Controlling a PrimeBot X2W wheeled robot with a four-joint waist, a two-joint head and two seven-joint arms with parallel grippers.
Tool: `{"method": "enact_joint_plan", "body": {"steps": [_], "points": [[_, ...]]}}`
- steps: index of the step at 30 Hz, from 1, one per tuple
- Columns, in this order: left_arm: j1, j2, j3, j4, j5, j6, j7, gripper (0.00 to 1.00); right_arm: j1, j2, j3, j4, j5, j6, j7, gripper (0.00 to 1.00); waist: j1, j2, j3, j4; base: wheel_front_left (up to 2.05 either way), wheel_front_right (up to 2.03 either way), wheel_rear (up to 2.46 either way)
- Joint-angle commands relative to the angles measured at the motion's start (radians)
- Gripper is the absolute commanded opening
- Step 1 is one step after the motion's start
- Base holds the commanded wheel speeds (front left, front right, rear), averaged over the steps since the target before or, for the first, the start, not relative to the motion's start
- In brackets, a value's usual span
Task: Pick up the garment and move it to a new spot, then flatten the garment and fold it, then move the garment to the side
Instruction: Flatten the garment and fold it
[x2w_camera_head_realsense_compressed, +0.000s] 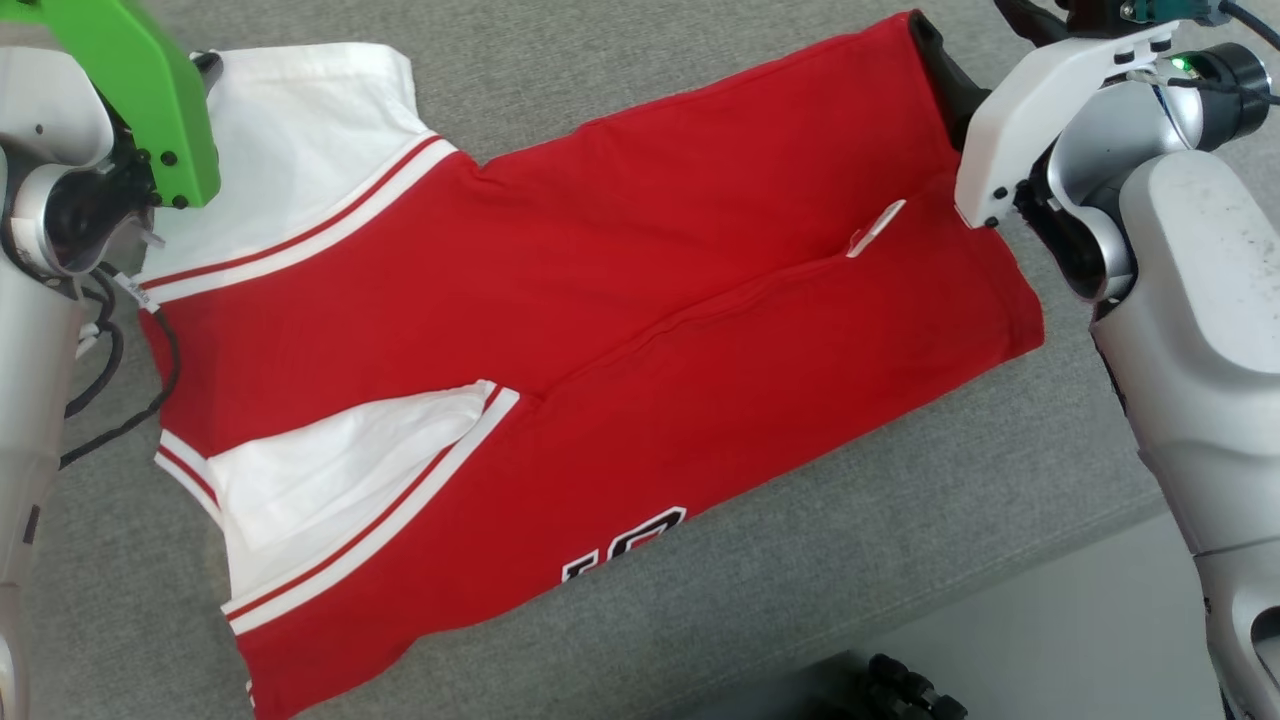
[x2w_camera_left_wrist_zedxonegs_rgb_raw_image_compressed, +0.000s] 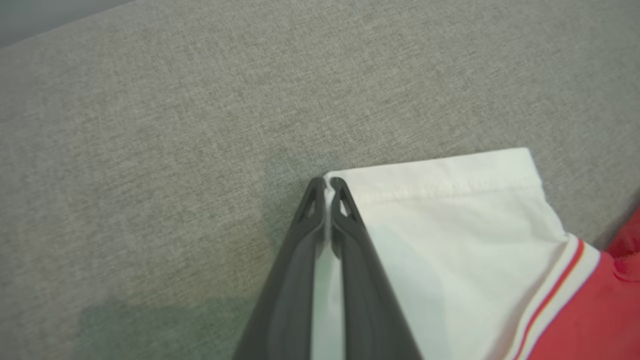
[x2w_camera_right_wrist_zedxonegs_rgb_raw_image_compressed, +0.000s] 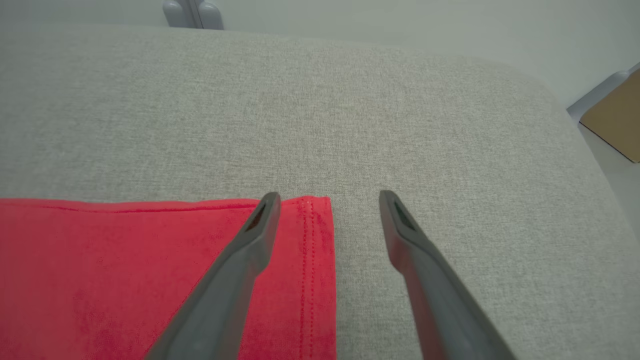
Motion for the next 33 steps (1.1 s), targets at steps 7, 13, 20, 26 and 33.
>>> {"method": "enact_joint_plan", "body": {"steps": [7, 13, 20, 26, 33], "points": [[-0.030, -0.030, -0.002, -0.067, -0.034, -0.025, -0.042, 0.00, -0.067, -0.078, 0.049, 0.114, 0.005, 0.000, 0.091, 1.00, -0.0001, 0.0000, -0.012, 0.091, 0.00, 0.00, 0.00], [-0.024, -0.057, -0.019, -0.131, -0.053, -0.034, -0.058, 0.00, -0.112, -0.099, 0.089, 0.191, 0.067, 0.000, 0.166, 1.00, -0.0001, 0.0000, -0.007, 0.130, 0.00, 0.00, 0.00], [-0.017, -0.077, -0.037, -0.174, -0.070, -0.040, -0.071, 0.00, -0.144, -0.130, 0.130, 0.258, 0.138, -0.001, 0.180, 0.39, -0.0001, 0.0000, -0.002, 0.159, 0.00, 0.00, 0.00], [-0.009, -0.071, -0.033, -0.185, -0.078, -0.043, -0.093, 0.00, -0.161, -0.148, 0.173, 0.312, 0.171, -0.001, 0.130, 0.00, -0.0001, 0.0000, -0.010, 0.171, 0.00, 0.00, 0.00], [0.043, -0.060, -0.017, -0.228, -0.106, -0.045, -0.159, 0.00, -0.154, -0.150, 0.185, 0.360, 0.162, -0.001, -0.018, 0.00, -0.0001, 0.0000, -0.065, 0.178, 0.00, 0.00, 0.00]]}}
